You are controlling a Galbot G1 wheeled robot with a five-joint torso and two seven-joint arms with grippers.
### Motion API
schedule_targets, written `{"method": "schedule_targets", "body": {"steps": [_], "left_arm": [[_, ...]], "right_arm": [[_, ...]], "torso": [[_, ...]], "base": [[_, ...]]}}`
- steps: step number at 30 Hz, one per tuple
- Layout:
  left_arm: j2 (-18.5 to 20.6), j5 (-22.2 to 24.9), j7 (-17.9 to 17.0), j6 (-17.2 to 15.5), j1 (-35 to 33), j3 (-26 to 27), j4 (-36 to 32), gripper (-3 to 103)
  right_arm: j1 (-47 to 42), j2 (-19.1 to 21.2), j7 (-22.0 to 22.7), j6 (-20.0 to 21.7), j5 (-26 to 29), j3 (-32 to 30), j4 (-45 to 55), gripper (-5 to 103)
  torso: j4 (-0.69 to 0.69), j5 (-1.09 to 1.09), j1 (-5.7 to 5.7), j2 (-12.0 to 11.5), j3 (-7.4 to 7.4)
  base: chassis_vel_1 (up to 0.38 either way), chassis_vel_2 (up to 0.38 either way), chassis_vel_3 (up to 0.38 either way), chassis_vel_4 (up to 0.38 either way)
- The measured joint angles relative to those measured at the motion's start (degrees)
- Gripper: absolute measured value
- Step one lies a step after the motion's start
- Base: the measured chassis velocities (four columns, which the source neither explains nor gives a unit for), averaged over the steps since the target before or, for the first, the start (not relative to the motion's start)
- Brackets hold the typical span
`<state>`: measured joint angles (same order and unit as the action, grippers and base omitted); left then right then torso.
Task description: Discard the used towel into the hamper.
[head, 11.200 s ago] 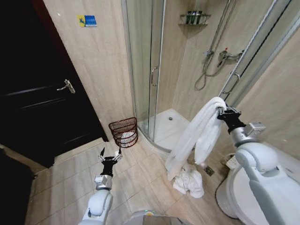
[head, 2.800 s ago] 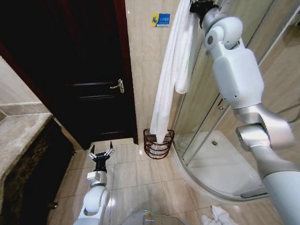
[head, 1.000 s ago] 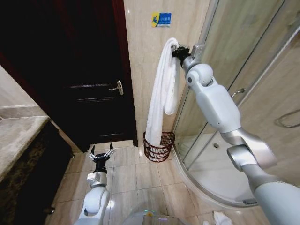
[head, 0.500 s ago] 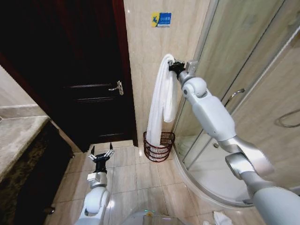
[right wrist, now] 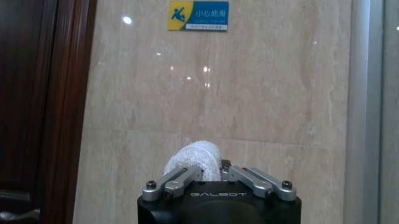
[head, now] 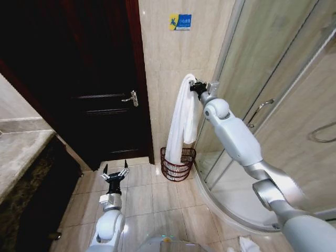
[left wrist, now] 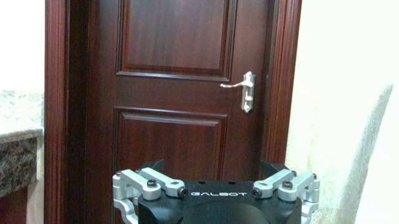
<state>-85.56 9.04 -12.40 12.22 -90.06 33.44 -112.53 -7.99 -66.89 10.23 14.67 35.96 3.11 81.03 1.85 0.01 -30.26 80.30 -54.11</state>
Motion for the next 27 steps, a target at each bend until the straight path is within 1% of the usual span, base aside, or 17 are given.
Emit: {"method": "schedule_targets", "body": {"steps": [8, 11, 14, 15, 17, 19, 22, 24, 27], "left_arm": [[-0.23, -0.01, 0.24, 0.00, -0.45, -0.18, -0.03, 100], [-0.24, -0.06, 0.22, -0.28, -0.46, -0.20, -0.08, 100], [-0.16, -0.13, 0.22, -0.44, -0.44, -0.21, -0.17, 100], [-0.16, -0.13, 0.22, -0.44, -0.44, -0.21, -0.17, 100], [-0.14, -0.18, 0.40, -0.47, -0.50, -0.21, -0.20, 100], [-0.14, -0.19, 0.47, -0.48, -0.53, -0.22, -0.20, 100], [-0.21, -0.21, 0.73, -0.47, -0.58, -0.28, -0.20, 100], [-0.24, -0.23, 0.78, -0.46, -0.59, -0.31, -0.20, 100], [-0.40, -0.29, 0.85, -0.43, -0.62, -0.34, -0.20, 100]], "right_arm": [[-1.35, 0.17, 0.06, -0.13, -0.29, -0.92, 0.62, 7], [-1.58, 0.22, 0.08, -0.15, -0.32, -1.15, 0.74, 7], [-1.58, 0.19, 0.09, -0.16, -0.33, -1.41, 0.74, 7], [-1.58, 0.19, 0.09, -0.16, -0.33, -1.41, 0.74, 7], [-1.57, 0.21, 0.12, -0.20, -0.34, -1.48, 0.74, 7], [-1.56, 0.24, 0.12, -0.23, -0.33, -1.48, 0.72, 7], [-1.39, 0.32, 0.12, -0.42, -0.35, -1.66, 0.50, 7], [-1.31, 0.35, 0.11, -0.44, -0.35, -1.70, 0.45, 7], [-1.22, 0.45, 0.08, -0.45, -0.35, -1.79, 0.41, 7]], "torso": [[0.00, -0.01, 0.00, 0.00, 0.00], [0.00, 0.00, 0.15, -0.32, 0.16], [0.00, -0.01, 0.68, -1.58, 0.85], [0.00, -0.01, 0.68, -1.58, 0.85], [0.00, -0.01, 1.14, -2.57, 1.37], [0.00, -0.01, 1.30, -2.91, 1.55], [0.00, -0.01, 1.98, -4.35, 2.34], [0.00, -0.01, 2.16, -4.78, 2.59], [0.00, -0.01, 2.79, -6.20, 3.36]], "base": [[0.000, 0.000, 0.000, 0.000], [0.000, 0.000, 0.000, 0.000], [0.000, 0.000, 0.000, 0.000], [0.000, 0.000, 0.000, 0.000], [0.000, 0.000, 0.000, 0.000], [0.000, 0.000, 0.000, 0.000], [0.000, 0.000, 0.000, 0.000], [0.000, 0.000, 0.000, 0.000], [0.000, 0.000, 0.000, 0.000]]}}
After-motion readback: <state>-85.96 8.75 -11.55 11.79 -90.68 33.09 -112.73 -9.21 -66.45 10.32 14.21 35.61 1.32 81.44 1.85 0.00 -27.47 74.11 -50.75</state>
